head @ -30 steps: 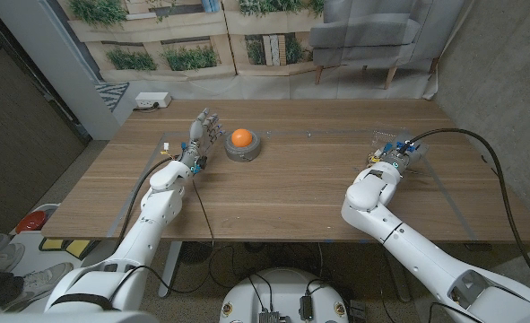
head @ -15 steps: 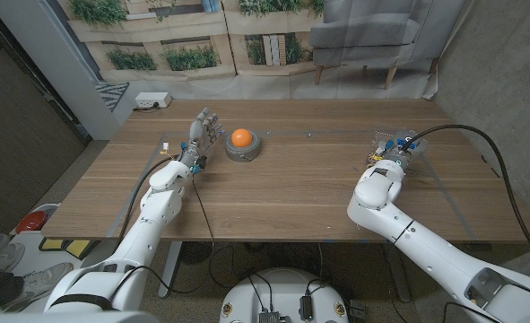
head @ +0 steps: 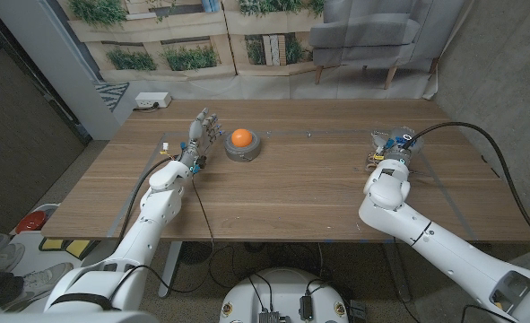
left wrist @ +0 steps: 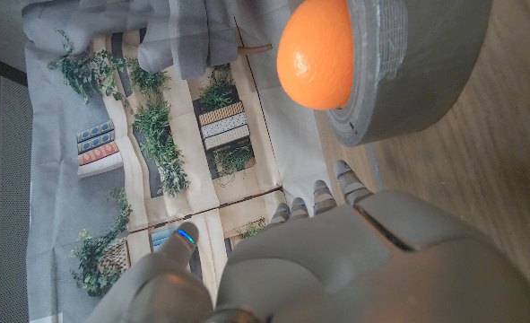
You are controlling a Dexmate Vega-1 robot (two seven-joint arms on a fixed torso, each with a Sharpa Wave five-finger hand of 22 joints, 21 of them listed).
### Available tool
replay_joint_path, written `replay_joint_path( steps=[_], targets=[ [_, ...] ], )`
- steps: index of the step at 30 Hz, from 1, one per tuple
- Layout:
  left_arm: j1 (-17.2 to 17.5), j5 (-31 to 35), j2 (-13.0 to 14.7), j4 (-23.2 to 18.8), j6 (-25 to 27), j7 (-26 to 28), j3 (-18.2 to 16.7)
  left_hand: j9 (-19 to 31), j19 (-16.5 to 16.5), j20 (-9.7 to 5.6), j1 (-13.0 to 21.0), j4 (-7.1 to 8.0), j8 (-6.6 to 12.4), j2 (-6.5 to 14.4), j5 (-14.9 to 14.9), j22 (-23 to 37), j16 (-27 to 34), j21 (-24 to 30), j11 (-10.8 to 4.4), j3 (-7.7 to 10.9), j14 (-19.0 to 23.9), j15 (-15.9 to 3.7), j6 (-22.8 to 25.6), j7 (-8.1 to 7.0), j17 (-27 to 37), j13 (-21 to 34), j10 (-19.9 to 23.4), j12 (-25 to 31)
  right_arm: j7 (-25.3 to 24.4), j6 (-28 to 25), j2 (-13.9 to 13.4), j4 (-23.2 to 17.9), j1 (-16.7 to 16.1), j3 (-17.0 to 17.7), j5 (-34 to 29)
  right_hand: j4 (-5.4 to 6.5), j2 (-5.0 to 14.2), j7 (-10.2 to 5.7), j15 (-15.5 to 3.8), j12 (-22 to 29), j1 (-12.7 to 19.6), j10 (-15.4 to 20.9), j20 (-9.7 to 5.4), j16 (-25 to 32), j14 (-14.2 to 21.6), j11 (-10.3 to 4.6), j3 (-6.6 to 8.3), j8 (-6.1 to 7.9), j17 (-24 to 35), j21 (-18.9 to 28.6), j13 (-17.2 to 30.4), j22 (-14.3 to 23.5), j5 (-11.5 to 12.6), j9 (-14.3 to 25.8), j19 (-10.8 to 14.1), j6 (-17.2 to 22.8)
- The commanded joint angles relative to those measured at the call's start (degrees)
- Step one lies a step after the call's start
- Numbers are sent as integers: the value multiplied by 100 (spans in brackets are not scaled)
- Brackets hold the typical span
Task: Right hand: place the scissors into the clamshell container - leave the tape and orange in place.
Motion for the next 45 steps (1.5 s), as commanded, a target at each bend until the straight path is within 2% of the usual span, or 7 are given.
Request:
replay_joint_path(
  steps=[1,2,20,38,45],
  targets=[
    [-28,0,-8,41,-23,-27,13,24,-11,10,-8,0,-3,626,32,28,41,-22,-1,6,-455,15,6,4,23,27,-392,39,-111,88,-300,-190,113,-167,339,1,-2,10,-5,-43,-19,-74,-10,-8,-77,-19,23,-12,-53,-48,-22,0,48,3,-23,-91],
    [-29,2,-10,45,-29,-22,13,24,-10,13,-8,0,-4,626,32,28,42,-22,-4,7,-454,17,3,5,23,27,-392,39,-113,59,-303,-191,132,-183,343,-14,-6,7,-3,-52,-7,-83,-8,-5,-84,-52,28,-6,-74,-57,-33,0,53,1,-24,-103],
    [-23,2,38,41,-27,-67,5,23,-12,15,-6,0,-3,626,31,28,41,-29,-4,10,-454,26,5,11,23,27,-385,41,-165,-32,-489,-395,306,-363,365,-97,-21,35,2,-86,52,-109,12,8,-133,-26,57,35,-196,-116,-95,-3,73,-8,-36,-133],
    [133,6,163,-241,137,-125,2,23,-8,19,-6,-1,0,624,31,28,40,-33,4,12,-455,25,13,10,23,27,-387,40,-44,-146,-681,-598,489,-549,261,-155,-22,43,-2,-83,83,-67,18,32,-128,-19,82,69,-302,-164,-144,-3,82,-14,-33,-112],
    [43,30,184,-98,166,-291,94,23,-13,26,-6,0,-3,623,31,28,41,-38,-4,12,-455,19,6,11,23,27,-385,41,127,-333,-768,-673,620,-759,99,-176,-22,46,8,-83,92,-54,22,36,-133,-29,91,77,-346,-183,-163,-3,86,-16,-28,-107]
  ],
)
